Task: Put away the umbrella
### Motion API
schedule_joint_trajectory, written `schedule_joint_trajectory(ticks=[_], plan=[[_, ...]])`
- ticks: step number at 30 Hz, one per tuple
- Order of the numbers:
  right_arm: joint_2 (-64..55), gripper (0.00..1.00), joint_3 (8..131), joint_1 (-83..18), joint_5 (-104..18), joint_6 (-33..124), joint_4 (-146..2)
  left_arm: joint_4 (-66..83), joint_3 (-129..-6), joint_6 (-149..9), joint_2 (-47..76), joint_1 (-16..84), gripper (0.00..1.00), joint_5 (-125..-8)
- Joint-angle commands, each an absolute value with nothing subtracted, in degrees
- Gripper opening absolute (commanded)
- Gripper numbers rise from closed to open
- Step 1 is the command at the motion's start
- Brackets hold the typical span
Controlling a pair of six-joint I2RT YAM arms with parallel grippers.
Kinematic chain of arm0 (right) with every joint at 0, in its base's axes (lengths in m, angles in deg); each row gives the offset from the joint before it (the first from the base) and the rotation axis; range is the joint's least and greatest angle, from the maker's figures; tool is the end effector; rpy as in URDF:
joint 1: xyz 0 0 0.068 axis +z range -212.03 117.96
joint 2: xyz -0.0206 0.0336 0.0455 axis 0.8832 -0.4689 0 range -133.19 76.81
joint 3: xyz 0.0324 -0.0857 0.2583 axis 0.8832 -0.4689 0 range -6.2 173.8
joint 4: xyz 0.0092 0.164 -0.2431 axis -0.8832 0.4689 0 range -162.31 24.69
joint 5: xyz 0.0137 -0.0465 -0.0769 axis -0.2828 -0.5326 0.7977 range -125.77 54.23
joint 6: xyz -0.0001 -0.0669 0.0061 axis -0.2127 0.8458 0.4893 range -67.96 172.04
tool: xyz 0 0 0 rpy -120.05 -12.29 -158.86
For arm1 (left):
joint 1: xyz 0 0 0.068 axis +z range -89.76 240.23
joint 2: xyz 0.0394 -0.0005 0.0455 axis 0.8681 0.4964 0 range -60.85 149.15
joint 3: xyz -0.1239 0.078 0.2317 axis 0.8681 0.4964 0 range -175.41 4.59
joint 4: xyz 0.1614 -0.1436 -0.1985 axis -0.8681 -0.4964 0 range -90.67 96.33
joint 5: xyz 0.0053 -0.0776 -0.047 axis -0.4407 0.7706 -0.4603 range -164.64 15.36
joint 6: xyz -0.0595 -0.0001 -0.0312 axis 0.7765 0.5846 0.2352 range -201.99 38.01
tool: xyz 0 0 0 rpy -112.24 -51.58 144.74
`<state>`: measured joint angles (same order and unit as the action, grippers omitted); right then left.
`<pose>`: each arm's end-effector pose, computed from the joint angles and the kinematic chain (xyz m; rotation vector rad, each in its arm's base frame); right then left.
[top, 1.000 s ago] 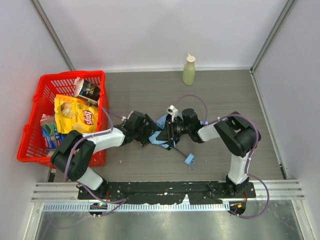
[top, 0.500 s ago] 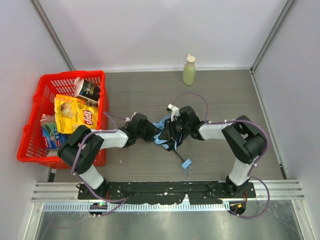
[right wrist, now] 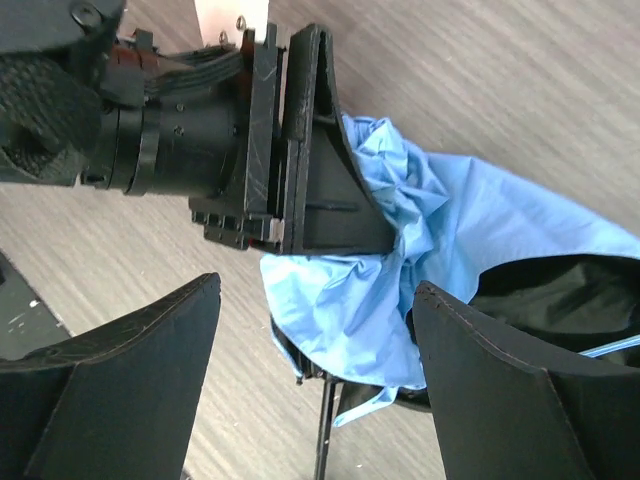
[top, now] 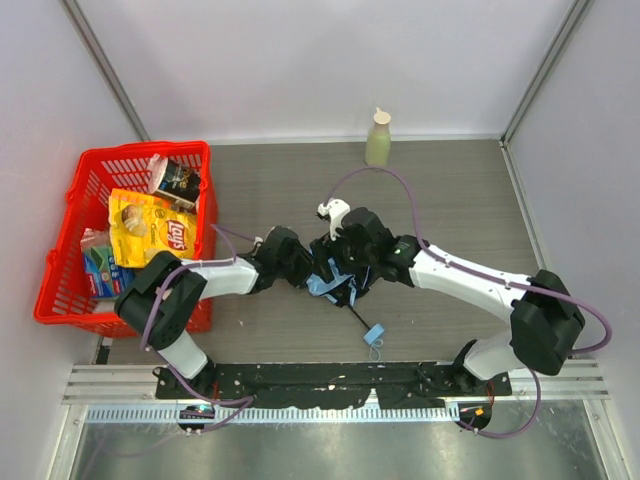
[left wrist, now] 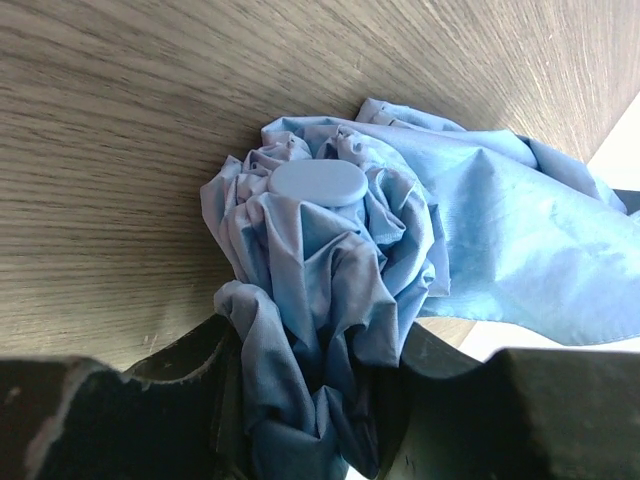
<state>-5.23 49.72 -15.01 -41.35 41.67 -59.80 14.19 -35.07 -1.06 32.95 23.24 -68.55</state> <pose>0.2412 0.2666 0.2278 -0.7819 2.1868 0.6356 0.2661 -0.2077 0.0955 -0.9435 2.4913 -0.9885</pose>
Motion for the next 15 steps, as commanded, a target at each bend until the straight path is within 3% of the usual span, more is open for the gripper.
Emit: schedule_joint_trajectory(ticks=[1,15], plan=[[-8.53,0.82,52.33,-11.86,-30.86,49.21,-57.88,-3.59,-33.73,-3.07,35.56,23.94,0.0,-72.62],[-22.66,0.8,47.94,1.06,-10.29,50.81,-68.45,-12.56,-38.03,1.07,37.41,23.94,0.0,-71.04]])
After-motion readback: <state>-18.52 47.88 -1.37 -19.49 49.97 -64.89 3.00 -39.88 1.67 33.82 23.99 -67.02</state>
